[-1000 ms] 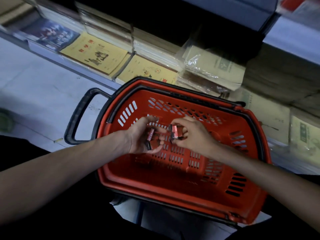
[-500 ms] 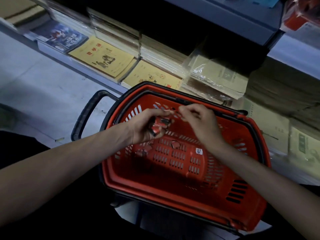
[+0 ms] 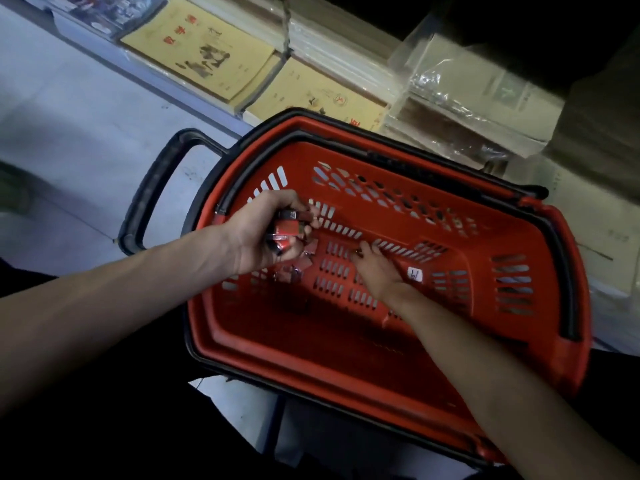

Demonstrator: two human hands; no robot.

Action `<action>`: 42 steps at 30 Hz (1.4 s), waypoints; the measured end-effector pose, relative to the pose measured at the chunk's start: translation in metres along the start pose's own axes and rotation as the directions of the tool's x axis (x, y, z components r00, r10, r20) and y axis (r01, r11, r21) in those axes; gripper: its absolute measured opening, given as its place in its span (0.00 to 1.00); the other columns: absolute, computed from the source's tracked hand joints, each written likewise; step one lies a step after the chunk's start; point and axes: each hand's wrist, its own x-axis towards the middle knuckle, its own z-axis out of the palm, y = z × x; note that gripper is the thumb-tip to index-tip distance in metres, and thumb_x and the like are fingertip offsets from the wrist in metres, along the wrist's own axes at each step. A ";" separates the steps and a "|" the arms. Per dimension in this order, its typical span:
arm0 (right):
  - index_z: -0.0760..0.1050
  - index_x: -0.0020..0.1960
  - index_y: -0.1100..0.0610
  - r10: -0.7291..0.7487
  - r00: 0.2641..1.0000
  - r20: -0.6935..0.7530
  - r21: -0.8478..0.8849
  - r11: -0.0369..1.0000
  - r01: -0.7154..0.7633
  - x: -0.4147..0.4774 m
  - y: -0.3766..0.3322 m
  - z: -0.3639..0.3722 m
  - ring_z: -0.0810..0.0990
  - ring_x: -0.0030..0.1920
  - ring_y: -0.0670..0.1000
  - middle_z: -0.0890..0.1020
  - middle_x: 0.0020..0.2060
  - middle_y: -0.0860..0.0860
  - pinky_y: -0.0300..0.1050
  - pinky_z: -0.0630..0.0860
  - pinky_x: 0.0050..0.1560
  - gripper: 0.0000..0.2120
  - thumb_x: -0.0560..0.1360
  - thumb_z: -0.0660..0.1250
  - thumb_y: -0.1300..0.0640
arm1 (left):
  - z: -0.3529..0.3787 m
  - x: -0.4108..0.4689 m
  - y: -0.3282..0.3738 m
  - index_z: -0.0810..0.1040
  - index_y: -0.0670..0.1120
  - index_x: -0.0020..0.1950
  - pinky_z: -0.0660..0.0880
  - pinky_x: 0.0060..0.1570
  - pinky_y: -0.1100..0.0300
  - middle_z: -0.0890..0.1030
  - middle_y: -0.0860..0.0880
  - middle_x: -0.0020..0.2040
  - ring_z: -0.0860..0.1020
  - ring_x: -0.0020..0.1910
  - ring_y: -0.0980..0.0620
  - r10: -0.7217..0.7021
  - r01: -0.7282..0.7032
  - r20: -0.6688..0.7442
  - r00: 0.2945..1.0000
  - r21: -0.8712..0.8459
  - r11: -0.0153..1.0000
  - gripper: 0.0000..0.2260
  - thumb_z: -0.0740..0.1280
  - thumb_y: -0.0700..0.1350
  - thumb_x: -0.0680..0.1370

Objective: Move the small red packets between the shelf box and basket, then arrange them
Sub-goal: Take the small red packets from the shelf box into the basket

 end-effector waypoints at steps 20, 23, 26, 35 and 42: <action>0.84 0.54 0.49 0.140 0.851 -0.507 0.665 0.691 0.283 -0.119 -0.020 -0.222 0.82 0.44 0.41 0.79 0.49 0.45 0.32 0.80 0.47 0.19 0.66 0.83 0.61 | 0.050 -0.028 0.019 0.82 0.41 0.49 0.80 0.36 0.57 0.81 0.41 0.44 0.82 0.39 0.46 0.083 -0.081 0.041 0.996 -0.066 0.995 0.20 0.65 0.58 0.80; 0.83 0.58 0.49 0.076 0.858 -0.508 0.646 0.693 0.321 -0.155 -0.031 -0.256 0.81 0.49 0.42 0.79 0.51 0.45 0.31 0.80 0.49 0.21 0.67 0.82 0.59 | 0.071 -0.043 0.017 0.81 0.41 0.45 0.80 0.41 0.55 0.82 0.42 0.42 0.82 0.38 0.46 0.081 -0.071 0.164 0.983 -0.064 0.995 0.20 0.64 0.58 0.81; 0.84 0.59 0.49 0.001 0.870 -0.493 0.584 0.742 0.330 -0.170 -0.039 -0.268 0.82 0.47 0.45 0.79 0.49 0.47 0.38 0.82 0.47 0.21 0.67 0.82 0.56 | 0.092 -0.059 0.017 0.81 0.42 0.50 0.78 0.43 0.54 0.82 0.44 0.44 0.80 0.38 0.49 0.079 -0.076 0.295 0.952 -0.022 0.997 0.20 0.65 0.59 0.80; 0.86 0.53 0.42 0.025 0.886 -0.463 0.728 0.581 0.364 -0.202 -0.009 -0.299 0.84 0.47 0.42 0.87 0.44 0.40 0.43 0.79 0.52 0.14 0.68 0.81 0.50 | 0.136 -0.092 0.028 0.77 0.44 0.68 0.74 0.37 0.61 0.80 0.47 0.45 0.74 0.41 0.52 0.141 -0.209 0.456 0.879 0.102 0.973 0.25 0.68 0.61 0.79; 0.86 0.55 0.49 0.176 0.740 -0.649 0.705 0.505 0.499 -0.230 0.019 -0.318 0.81 0.45 0.40 0.82 0.46 0.42 0.37 0.76 0.49 0.08 0.77 0.73 0.52 | 0.202 -0.101 0.049 0.82 0.45 0.51 0.77 0.38 0.64 0.80 0.48 0.43 0.79 0.40 0.52 0.234 -0.268 0.475 0.848 0.003 0.963 0.18 0.72 0.59 0.75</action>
